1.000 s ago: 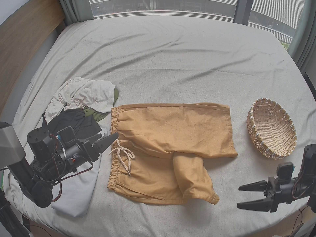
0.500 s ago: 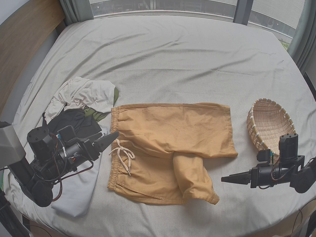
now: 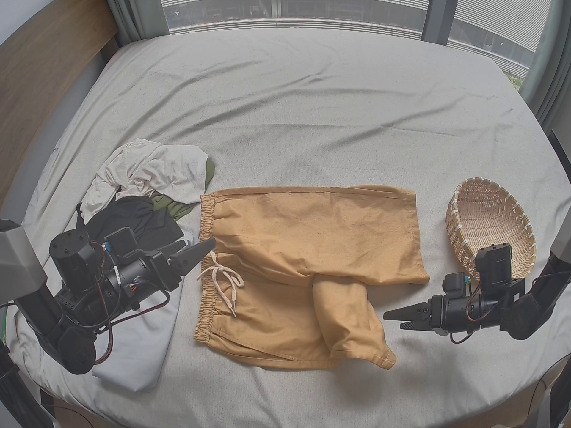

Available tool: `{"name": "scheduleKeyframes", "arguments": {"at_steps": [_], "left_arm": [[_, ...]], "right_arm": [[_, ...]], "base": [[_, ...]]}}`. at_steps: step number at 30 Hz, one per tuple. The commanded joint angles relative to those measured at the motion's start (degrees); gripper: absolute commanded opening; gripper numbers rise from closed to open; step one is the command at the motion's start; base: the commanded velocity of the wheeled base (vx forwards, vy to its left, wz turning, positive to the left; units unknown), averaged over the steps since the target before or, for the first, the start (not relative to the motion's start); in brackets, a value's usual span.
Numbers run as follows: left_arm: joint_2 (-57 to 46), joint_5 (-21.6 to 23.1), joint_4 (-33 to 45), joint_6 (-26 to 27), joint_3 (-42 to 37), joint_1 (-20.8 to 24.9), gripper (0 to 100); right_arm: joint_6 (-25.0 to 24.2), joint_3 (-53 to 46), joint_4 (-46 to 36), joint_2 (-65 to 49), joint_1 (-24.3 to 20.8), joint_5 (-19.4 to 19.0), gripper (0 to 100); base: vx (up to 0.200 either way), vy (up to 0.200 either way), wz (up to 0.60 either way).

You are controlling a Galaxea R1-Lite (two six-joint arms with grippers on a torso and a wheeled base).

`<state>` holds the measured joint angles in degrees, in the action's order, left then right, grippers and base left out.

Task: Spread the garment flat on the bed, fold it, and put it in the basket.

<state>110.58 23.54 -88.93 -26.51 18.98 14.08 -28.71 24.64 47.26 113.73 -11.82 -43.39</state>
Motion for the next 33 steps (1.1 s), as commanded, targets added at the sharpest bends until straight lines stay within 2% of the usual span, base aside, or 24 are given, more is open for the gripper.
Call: {"name": "scheduleKeyframes", "arguments": {"at_steps": [1,6,11,15,19,20,26,33], "left_arm": [[0.2,0.0,0.0,0.0,0.0,0.0,100],[0.2,0.0,0.0,0.0,-0.1,0.0,100],[0.1,0.0,0.0,0.0,-0.3,0.0,100],[0.0,0.0,0.0,0.1,-0.3,0.0,100],[0.1,0.0,0.0,0.1,-0.1,0.1,100],[0.1,0.0,0.0,0.0,-0.1,0.1,100],[0.1,0.0,0.0,0.0,-0.1,0.1,100],[0.2,0.0,0.0,0.0,-0.1,0.3,100]], "right_arm": [[0.0,1.4,0.1,4.5,-0.7,0.0,100],[-0.8,3.0,0.1,5.5,-2.9,-0.1,100],[-5.3,5.5,0.1,5.8,-5.8,0.0,100],[-6.3,6.2,0.1,6.3,-6.5,0.0,100],[-6.4,7.1,3.5,9.2,-6.6,2.7,100],[-6.5,7.1,5.5,10.0,-6.6,3.4,0],[-10.3,5.8,16.9,12.8,-6.6,6.1,0],[-11.5,1.6,22.5,10.2,-6.6,7.1,0]], "base": [[0.0,0.0,0.0],[0.0,0.0,0.0],[0.0,0.0,0.0],[0.0,0.0,0.0],[0.0,0.0,0.0],[0.0,0.0,0.0],[0.0,0.0,0.0],[0.0,0.0,0.0]]}}
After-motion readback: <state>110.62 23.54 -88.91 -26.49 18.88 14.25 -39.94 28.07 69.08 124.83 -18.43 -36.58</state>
